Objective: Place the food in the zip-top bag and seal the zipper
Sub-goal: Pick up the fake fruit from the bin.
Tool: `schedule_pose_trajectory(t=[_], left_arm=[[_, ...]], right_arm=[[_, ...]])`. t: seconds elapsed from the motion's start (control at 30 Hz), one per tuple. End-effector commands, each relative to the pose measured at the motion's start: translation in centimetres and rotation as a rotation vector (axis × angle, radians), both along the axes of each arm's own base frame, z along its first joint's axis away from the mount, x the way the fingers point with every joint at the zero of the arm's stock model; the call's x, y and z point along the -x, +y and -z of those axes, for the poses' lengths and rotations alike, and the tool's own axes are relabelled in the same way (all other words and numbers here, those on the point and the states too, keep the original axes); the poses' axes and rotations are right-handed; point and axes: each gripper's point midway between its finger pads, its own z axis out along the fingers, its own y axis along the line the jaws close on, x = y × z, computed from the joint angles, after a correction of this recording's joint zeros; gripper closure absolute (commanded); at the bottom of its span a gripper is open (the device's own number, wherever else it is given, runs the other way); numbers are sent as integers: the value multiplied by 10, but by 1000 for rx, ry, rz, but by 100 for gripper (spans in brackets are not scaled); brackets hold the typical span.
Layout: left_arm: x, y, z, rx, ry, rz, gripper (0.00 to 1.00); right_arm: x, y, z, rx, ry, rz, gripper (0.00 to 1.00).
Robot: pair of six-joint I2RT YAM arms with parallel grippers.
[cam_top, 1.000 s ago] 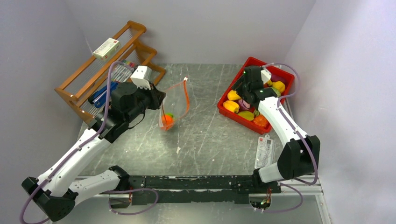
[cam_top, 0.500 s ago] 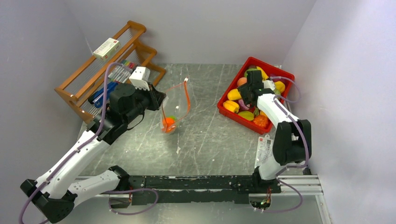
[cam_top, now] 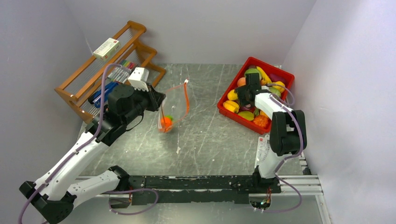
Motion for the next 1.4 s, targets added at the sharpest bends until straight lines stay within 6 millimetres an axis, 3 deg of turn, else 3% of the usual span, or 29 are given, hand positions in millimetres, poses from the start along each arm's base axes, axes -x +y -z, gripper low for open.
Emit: schedule_pose_trajectory(t=[0.0, 0.23, 0.57, 0.9, 1.0, 1.37], left_arm=[[7, -2, -7, 34, -16, 21, 93], [8, 1, -7, 39, -20, 10, 93], [7, 2, -8, 13, -21, 10, 93], [6, 4, -4, 6, -20, 0, 93], [6, 4, -5, 7, -18, 2, 93], [6, 3, -3, 3, -18, 3, 93]], right_arm=[[-5, -6, 1, -46, -31, 45, 49], [-9, -10, 7, -63, -34, 52, 39], [-9, -13, 32, -86, 22, 40, 38], [-13, -11, 33, -92, -23, -7, 50], [-14, -9, 26, -95, -57, -32, 59], [-12, -8, 14, -50, -110, -103, 61]])
